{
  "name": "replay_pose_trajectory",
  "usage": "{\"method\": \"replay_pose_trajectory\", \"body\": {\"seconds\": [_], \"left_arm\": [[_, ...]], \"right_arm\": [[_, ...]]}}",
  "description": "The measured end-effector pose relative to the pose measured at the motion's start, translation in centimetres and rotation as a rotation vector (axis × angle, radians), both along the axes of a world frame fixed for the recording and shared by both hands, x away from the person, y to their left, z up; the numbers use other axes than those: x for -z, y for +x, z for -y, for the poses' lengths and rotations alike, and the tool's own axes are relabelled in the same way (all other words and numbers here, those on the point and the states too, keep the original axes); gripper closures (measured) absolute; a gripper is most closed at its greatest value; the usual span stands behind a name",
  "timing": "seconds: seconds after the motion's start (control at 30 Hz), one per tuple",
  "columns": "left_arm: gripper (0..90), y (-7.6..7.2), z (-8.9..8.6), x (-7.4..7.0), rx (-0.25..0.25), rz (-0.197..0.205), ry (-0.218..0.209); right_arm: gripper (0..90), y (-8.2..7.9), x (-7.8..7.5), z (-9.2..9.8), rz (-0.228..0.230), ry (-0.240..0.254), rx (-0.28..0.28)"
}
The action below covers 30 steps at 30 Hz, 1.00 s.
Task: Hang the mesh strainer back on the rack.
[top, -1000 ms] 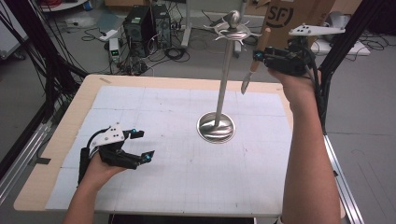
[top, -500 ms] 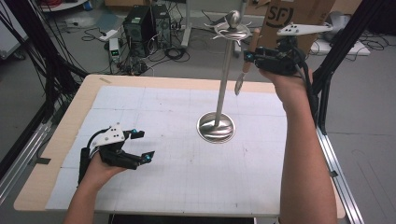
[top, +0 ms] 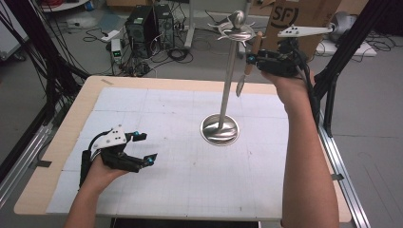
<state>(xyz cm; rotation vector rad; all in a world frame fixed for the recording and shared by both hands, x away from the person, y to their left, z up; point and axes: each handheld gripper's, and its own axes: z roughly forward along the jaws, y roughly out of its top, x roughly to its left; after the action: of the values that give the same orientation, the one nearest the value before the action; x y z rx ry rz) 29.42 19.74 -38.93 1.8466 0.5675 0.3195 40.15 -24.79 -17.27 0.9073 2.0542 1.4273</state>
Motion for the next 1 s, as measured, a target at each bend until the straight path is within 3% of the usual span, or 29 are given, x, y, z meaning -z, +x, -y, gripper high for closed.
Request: {"method": "replay_pose_trajectory", "body": {"seconds": [0.27, 0.57, 1.0], "left_arm": [[16.2, 0.0, 0.0, 0.0, -0.002, 0.0, 0.0], [16.2, 0.0, -0.1, 0.0, -0.006, 0.0, -0.002], [16.2, 0.0, -0.1, 0.1, -0.009, 0.002, 0.002]], "right_arm": [[60.3, -0.4, 0.1, 0.4, 0.007, 0.014, 0.007], [60.1, -1.6, 0.6, 1.2, 0.014, 0.016, -0.006], [59.0, -4.4, 1.8, 1.4, 0.06, 0.021, -0.078]]}}
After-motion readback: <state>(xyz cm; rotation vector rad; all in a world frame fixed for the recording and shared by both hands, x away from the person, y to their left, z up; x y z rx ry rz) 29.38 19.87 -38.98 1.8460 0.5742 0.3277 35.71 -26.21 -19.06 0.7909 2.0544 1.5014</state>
